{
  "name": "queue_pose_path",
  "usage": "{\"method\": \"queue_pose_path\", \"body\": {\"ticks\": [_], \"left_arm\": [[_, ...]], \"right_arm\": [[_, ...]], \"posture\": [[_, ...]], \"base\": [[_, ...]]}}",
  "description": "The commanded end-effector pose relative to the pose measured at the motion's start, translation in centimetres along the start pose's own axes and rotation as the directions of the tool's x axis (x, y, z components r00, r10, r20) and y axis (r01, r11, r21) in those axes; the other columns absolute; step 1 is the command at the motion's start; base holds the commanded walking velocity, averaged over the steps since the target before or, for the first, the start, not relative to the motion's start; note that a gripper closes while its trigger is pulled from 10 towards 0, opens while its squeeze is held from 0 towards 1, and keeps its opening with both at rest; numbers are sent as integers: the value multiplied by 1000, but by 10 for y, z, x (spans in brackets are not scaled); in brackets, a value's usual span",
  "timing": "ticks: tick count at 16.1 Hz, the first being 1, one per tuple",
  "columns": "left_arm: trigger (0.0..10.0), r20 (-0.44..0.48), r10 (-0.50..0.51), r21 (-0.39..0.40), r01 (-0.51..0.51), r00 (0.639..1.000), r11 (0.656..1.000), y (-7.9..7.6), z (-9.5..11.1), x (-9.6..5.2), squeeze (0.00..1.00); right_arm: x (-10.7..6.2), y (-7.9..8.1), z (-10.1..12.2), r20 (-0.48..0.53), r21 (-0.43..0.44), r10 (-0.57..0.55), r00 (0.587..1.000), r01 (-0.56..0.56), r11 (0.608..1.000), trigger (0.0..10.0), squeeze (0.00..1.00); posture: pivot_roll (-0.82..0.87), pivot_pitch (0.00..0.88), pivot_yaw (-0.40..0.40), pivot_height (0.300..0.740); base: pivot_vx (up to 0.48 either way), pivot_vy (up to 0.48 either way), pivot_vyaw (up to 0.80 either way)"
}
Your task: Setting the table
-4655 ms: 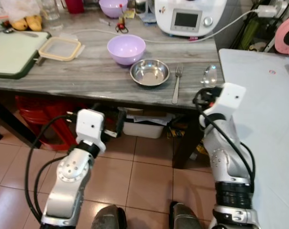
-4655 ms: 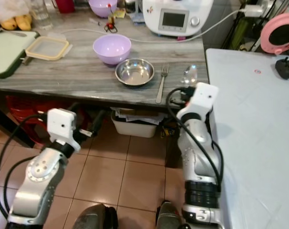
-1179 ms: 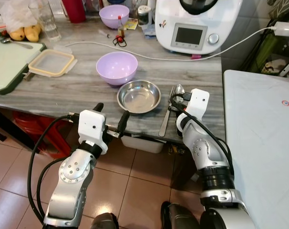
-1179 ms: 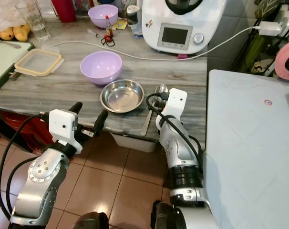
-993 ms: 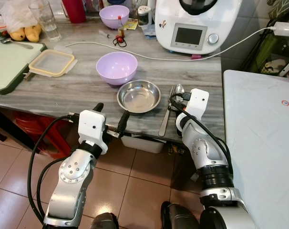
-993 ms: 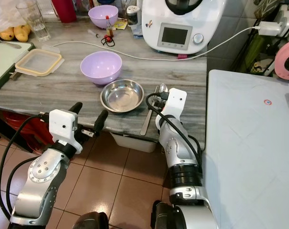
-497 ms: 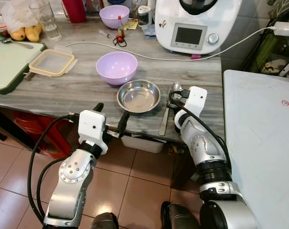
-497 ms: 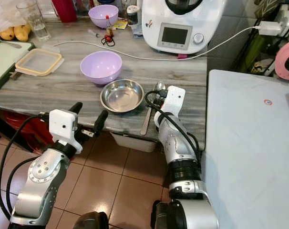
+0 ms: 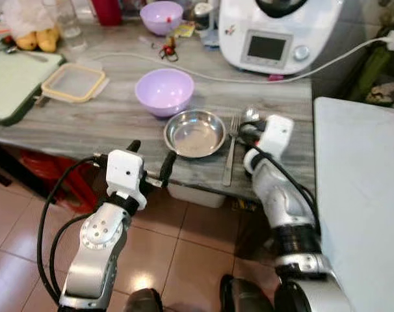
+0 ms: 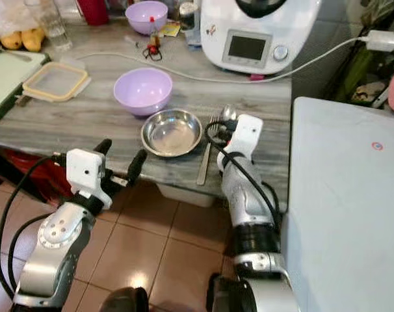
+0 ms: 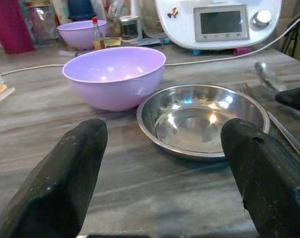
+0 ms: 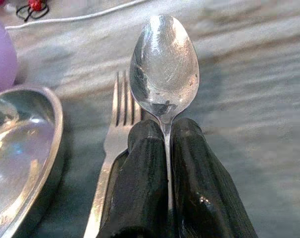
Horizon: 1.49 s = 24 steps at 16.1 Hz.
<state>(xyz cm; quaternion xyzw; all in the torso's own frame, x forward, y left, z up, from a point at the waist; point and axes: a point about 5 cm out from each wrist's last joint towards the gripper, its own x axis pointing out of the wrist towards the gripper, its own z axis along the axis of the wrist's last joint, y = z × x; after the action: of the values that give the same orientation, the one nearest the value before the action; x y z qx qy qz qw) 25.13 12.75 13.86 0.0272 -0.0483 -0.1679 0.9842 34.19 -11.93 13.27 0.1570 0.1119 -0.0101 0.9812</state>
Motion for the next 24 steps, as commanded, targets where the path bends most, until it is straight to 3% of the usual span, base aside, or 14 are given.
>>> {"method": "queue_pose_path", "body": {"ticks": [1,8,13,18,19,20,24], "left_arm": [[10000,0,-2,2,2,1000,1000,0,1,-2,0],[10000,4,-14,-4,14,1000,1000,-2,2,0,0],[10000,3,-15,-2,15,1000,1000,-1,2,-1,0],[10000,2,-19,-7,19,1000,1000,-3,2,-1,0],[10000,2,-19,-7,19,1000,1000,-3,2,-1,0],[10000,2,-19,-7,19,1000,1000,-3,1,-1,0],[10000,4,-20,-7,20,1000,1000,-3,1,0,0]], "right_arm": [[-6,-1,4,17,1,-19,1000,19,1000,10000,0],[-20,-12,-14,-54,2,-77,996,77,997,10000,0],[-21,-1,-17,-90,58,-66,994,71,996,10000,0],[-23,1,-21,-110,31,-63,992,67,997,10000,0],[-24,-1,-22,-113,21,-69,991,72,997,10000,369],[-24,-3,-22,-114,21,-73,991,75,997,10000,1000],[-23,-5,-19,-100,6,-79,992,80,997,10000,1000]], "posture": [[17,140,46,740],[11,138,51,740],[17,140,50,740],[14,138,49,740],[14,138,48,740],[13,136,49,740],[12,133,48,740]], "base": [[0,0,0],[0,0,0],[0,0,0],[0,0,0],[0,0,0],[0,0,0],[0,0,0]]}}
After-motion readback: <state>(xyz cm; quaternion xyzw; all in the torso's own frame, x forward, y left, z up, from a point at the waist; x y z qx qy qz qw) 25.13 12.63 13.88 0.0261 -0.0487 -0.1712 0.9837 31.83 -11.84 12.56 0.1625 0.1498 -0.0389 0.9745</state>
